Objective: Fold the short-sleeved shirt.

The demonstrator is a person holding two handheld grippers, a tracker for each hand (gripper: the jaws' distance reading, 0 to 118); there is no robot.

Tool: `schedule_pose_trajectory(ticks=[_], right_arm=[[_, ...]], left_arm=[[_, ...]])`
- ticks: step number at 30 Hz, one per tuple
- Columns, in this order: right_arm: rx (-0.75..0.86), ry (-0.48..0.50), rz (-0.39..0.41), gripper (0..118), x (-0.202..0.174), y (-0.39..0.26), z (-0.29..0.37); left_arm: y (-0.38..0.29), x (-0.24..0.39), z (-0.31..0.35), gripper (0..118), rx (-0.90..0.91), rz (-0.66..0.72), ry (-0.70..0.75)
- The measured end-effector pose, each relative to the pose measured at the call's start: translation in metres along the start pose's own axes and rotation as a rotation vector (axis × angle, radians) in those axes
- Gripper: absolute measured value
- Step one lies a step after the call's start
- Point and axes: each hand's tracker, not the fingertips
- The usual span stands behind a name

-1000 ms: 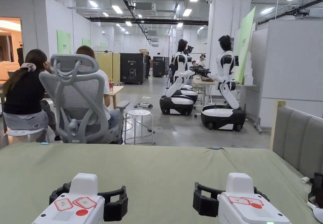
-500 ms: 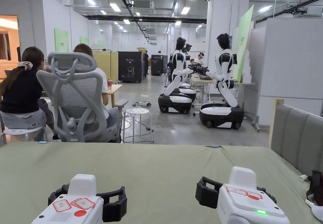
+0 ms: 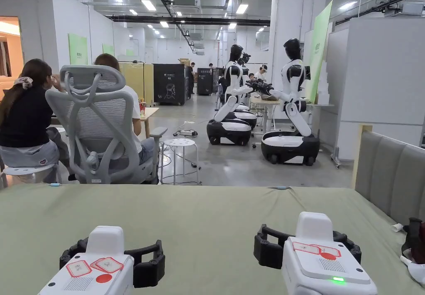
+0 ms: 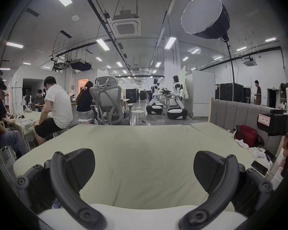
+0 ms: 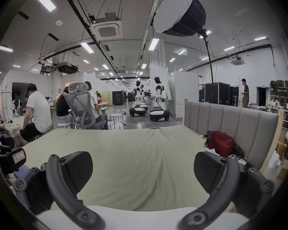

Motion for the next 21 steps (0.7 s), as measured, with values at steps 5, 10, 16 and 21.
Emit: schedule_pose_trajectory(ticks=[5, 10, 16, 21], right_arm=[[-0.003, 0.002, -0.003, 118, -0.0007, 0.0003, 0.0007], [-0.031, -0.017, -0.014, 118, -0.0011, 0.0001, -0.0028], [-0.077, 0.048, -0.021, 118, -0.0005, 0.0013, -0.0059], [-0.052, 0.019, 0.004, 118, -0.0044, -0.0013, -0.0034]], left_arm=[[-0.0008, -0.0008, -0.0002, 118, 0.002, 0.006, 0.003], [-0.0013, -0.0011, 0.0004, 118, 0.002, 0.007, 0.001], [-0.0023, -0.0008, 0.0003, 118, 0.003, 0.007, 0.0], [-0.0035, -0.0001, 0.0006, 118, 0.002, 0.004, 0.001]])
